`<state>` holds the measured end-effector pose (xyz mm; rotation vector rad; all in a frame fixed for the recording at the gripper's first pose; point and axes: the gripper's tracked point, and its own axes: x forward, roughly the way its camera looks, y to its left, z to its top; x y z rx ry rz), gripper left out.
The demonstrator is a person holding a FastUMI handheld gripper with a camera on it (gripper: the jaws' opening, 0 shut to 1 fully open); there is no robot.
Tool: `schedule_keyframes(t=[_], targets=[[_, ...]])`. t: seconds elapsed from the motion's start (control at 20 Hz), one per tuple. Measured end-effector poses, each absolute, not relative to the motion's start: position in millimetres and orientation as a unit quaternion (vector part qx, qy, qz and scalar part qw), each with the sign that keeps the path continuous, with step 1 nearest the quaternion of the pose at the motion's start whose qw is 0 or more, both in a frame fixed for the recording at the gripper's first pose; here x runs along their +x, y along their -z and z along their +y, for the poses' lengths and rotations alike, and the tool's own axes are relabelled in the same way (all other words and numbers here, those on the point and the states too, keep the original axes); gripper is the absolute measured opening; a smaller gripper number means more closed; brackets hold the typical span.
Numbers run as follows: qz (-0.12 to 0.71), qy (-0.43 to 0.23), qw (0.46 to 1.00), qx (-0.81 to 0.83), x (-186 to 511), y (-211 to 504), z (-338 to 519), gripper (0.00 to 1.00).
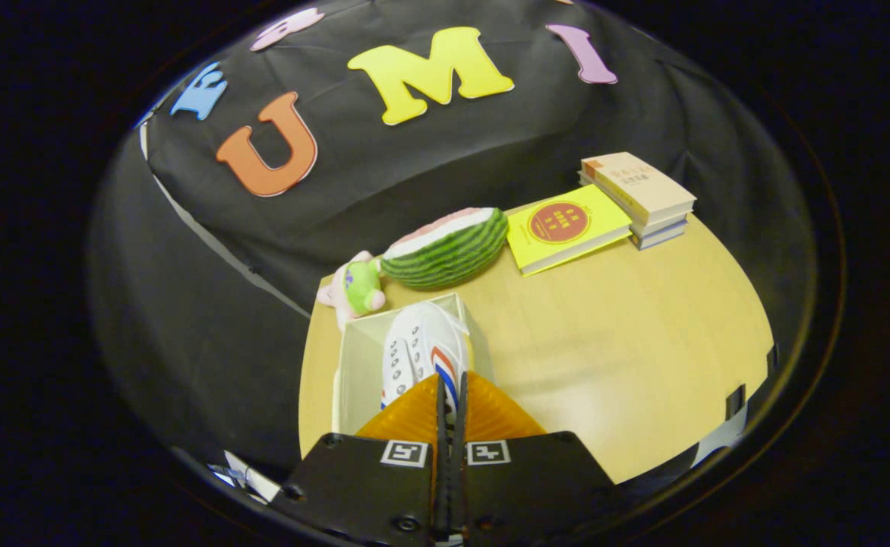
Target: Open the storage box then place both shoes into the box .Put the left shoe in first, then the right shoe, with the right side of both shoes facing outward in a uniform manner.
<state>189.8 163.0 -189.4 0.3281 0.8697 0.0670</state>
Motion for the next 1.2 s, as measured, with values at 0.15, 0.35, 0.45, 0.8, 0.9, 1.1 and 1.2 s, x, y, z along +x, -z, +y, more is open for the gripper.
schedule_keyframes(t=[0.15,0.35,0.45,0.8,0.9,1.1,1.2], targets=[[0.406,-0.022,0.901,0.152,200,199,174,0.05],[0.392,-0.011,0.906,0.158,206,214,184,0.05],[0.398,-0.006,0.908,0.133,203,221,183,0.06],[0.273,0.001,0.961,0.039,199,145,154,0.80],[0.231,0.003,0.973,0.019,191,118,148,0.80],[0.159,0.007,0.987,-0.030,174,73,140,0.91],[0.125,0.014,0.991,-0.044,158,51,134,1.00]])
